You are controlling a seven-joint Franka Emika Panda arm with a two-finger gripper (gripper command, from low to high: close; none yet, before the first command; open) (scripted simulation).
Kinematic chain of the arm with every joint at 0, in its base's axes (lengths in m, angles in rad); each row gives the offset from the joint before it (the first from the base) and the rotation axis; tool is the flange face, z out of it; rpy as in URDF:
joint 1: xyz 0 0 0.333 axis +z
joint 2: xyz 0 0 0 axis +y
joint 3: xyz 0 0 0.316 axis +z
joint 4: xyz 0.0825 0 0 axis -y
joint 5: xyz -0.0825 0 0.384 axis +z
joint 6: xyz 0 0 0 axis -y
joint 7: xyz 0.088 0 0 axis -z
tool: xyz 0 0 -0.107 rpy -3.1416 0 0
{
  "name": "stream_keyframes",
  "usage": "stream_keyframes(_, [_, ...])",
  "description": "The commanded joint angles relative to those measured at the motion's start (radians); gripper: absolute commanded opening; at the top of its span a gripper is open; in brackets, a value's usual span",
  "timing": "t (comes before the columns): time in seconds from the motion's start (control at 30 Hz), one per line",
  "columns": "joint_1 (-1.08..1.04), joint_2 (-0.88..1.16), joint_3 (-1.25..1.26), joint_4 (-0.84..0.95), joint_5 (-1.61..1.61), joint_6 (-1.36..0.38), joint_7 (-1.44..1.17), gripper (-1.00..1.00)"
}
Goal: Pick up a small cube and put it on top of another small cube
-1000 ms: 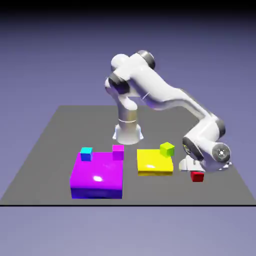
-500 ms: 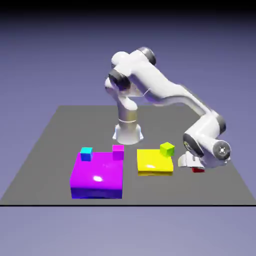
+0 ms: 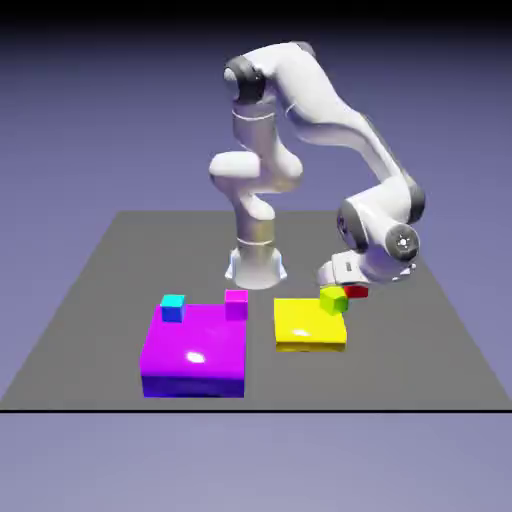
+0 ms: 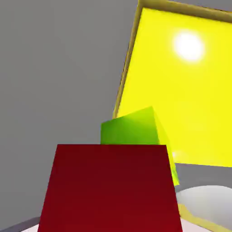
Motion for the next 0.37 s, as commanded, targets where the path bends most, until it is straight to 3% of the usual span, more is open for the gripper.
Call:
stream_keyframes(0.0, [0.004, -0.036, -0.012, -0.027, 0.015, -0.003, -0.021, -1.0])
stream_keyframes(0.07, [0.007, -0.068, -0.022, -0.051, 0.03, -0.005, -0.04, -1.0])
stream_keyframes(0.23, [0.027, -0.016, -0.018, -0.182, 0.03, 0.175, -0.039, -1.0])
stream_keyframes(0.27, [0.027, -0.016, -0.018, -0.182, 0.03, 0.175, -0.039, 1.0])
stream_keyframes(0.33, [0.022, -0.029, -0.019, -0.15, 0.03, 0.132, -0.039, 1.0])
